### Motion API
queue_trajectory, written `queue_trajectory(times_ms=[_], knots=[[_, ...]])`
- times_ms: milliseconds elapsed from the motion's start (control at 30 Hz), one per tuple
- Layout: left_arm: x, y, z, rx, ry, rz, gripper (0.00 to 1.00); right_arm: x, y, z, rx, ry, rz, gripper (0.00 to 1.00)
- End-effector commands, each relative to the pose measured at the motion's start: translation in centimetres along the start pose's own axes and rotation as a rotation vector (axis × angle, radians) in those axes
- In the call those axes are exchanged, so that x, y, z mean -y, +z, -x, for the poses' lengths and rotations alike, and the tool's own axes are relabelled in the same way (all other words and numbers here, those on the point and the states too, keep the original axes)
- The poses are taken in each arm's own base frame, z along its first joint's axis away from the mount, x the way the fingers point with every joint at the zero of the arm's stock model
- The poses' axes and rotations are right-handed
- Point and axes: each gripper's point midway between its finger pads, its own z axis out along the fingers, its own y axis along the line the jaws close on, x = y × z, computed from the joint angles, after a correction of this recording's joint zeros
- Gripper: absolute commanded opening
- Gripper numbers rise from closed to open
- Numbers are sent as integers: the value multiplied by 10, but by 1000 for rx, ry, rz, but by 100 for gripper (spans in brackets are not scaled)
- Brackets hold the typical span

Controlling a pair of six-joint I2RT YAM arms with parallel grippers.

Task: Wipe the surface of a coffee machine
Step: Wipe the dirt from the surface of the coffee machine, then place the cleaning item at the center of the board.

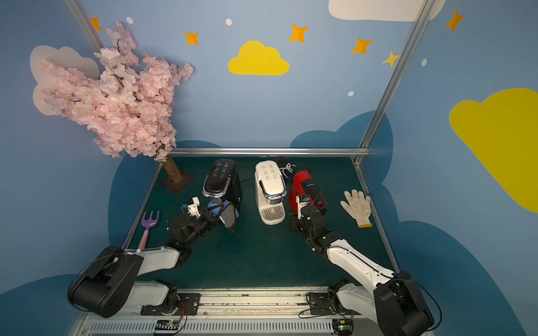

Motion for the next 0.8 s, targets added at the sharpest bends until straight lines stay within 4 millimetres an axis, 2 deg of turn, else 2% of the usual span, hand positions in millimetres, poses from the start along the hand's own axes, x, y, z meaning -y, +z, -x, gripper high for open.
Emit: queue_trajectory(times_ms=[0, 67, 133, 267, 433, 700, 767], knots=[[-26, -21, 16, 39, 145, 271, 3, -5, -4, 10, 17, 1, 16, 35], [-39, -42, 29, 83, 209, 428, 3, -7, -4, 10, 15, 1, 20, 35], [-41, -55, 41, 107, 261, 475, 3, -7, -3, 9, 13, 2, 22, 35], [-56, -67, 54, 99, 262, 542, 3, -9, -2, 8, 9, 0, 30, 35], [-65, -54, 68, 23, 308, 610, 3, -8, -2, 9, 11, -1, 28, 35], [-75, -10, 99, -96, 374, 697, 4, -5, -3, 9, 13, -11, 8, 35], [-77, -1, 111, -86, 398, 707, 9, -3, -3, 9, 16, -12, 0, 35]])
